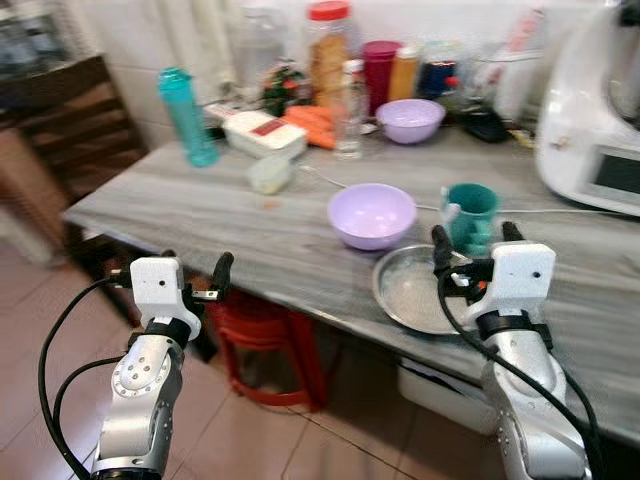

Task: Setting the table

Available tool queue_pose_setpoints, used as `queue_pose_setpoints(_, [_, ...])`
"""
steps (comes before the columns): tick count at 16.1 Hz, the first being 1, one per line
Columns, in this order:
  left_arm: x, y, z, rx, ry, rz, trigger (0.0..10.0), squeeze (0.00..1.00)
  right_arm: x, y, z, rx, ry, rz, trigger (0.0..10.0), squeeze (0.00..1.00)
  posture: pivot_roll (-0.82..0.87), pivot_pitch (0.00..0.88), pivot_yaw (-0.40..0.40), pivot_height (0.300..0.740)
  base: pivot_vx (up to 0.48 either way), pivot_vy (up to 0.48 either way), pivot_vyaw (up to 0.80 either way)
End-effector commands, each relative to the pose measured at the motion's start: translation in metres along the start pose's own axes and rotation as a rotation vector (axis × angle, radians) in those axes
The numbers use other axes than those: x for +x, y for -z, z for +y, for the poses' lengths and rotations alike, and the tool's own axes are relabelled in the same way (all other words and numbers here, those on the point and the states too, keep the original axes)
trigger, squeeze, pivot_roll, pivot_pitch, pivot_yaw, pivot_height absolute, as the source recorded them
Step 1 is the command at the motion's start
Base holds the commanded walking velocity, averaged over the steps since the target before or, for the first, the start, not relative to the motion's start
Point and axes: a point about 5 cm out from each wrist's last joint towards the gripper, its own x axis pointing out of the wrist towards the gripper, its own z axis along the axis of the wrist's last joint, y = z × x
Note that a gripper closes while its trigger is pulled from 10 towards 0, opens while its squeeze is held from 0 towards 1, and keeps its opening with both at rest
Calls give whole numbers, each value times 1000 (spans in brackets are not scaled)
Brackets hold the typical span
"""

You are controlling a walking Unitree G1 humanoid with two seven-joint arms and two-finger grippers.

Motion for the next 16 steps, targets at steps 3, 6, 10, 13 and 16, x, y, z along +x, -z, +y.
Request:
queue_pose_setpoints(3, [2, 1, 6, 10, -26, 12, 10000, 0, 0, -5, 2, 16, -5, -29, 10000, 0, -48, 0, 116, 740, 0, 0, 773])
queue_pose_setpoints(6, [2, 0, 6, 7, -26, 6, 10000, 0, 1, -7, 3, 19, -20, -40, 10000, 0, -47, 0, 114, 740, 0, 0, 763])
queue_pose_setpoints(10, [2, 0, 6, 8, -27, 6, 10000, 0, 1, -8, 4, 21, -25, -41, 10000, 0, -46, 0, 114, 740, 0, 0, 763])
queue_pose_setpoints(13, [2, 0, 6, 8, -27, 6, 10000, 0, 1, -8, 4, 21, -25, -41, 10000, 0, -46, 0, 114, 740, 0, 0, 763])
queue_pose_setpoints(16, [2, 0, 6, 8, -27, 6, 10000, 0, 1, -8, 4, 21, -25, -41, 10000, 0, -46, 0, 114, 740, 0, 0, 763])
